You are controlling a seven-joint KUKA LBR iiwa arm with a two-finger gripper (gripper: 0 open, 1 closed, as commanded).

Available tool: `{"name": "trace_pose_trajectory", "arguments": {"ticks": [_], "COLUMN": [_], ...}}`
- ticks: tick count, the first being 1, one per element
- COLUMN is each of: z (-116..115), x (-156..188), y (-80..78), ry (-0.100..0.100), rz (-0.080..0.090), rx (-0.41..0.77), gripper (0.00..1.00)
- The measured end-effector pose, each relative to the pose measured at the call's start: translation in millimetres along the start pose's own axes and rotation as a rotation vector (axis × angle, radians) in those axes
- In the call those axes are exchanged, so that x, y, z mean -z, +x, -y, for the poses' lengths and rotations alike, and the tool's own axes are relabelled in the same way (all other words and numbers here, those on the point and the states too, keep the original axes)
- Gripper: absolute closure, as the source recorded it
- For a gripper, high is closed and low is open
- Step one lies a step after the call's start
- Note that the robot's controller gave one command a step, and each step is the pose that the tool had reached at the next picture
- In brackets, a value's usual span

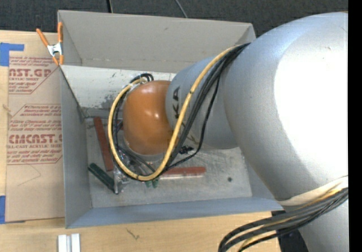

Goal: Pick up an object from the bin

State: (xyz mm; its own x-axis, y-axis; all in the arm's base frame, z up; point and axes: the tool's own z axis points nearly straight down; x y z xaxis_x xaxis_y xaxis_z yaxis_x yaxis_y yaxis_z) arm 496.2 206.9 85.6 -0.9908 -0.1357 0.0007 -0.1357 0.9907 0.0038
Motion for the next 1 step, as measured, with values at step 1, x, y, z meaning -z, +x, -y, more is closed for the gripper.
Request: {"name": "trace_pose_trajectory", "arguments": {"ticks": [1], "z": [-2.9], "x": [177.5], "y": [7.4], "ry": [0.002], "rz": [0.008], "rx": [0.035], "gripper": [1.0]}}
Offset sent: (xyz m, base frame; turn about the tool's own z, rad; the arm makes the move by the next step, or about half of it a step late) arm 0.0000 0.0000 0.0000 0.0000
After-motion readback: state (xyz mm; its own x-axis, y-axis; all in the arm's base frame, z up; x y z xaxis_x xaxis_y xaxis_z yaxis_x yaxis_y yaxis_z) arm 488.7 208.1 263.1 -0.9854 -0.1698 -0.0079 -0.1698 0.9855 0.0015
